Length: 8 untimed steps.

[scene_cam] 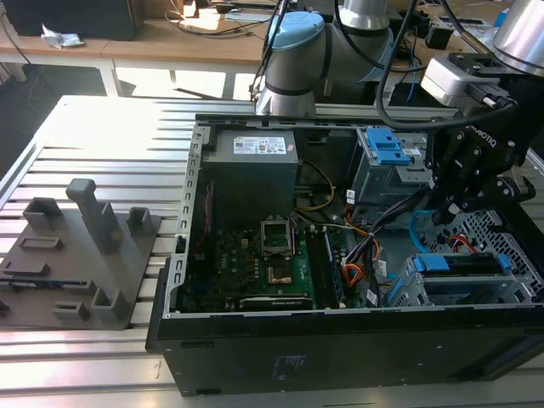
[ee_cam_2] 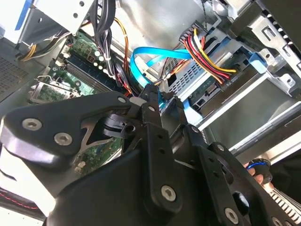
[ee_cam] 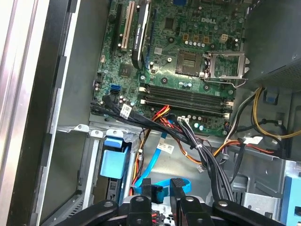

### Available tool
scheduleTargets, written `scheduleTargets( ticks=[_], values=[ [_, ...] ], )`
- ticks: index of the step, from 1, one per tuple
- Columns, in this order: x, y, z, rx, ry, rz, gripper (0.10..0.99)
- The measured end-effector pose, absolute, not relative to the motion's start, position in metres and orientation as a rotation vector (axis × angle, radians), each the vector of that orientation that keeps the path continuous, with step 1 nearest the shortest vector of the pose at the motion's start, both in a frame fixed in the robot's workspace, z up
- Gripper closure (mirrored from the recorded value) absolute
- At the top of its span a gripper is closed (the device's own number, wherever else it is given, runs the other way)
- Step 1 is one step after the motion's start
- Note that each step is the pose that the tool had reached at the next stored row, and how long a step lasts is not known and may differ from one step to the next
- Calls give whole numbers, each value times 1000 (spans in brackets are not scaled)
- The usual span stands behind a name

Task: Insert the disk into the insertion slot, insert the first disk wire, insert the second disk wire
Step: 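Insert the second disk wire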

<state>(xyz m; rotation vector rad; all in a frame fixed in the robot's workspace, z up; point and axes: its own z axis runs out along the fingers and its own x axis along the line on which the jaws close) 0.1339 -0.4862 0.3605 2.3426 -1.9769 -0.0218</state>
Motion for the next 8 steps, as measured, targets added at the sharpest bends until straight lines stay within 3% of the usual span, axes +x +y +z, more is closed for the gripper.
scheduleTargets(
  ticks=[4,6,8],
  values=[
    [134,-486,360,2343,-1977,-22,800],
    [134,-486,360,2343,-1977,-22,922],
    [134,-486,360,2343,-1977,-22,925]
  ],
)
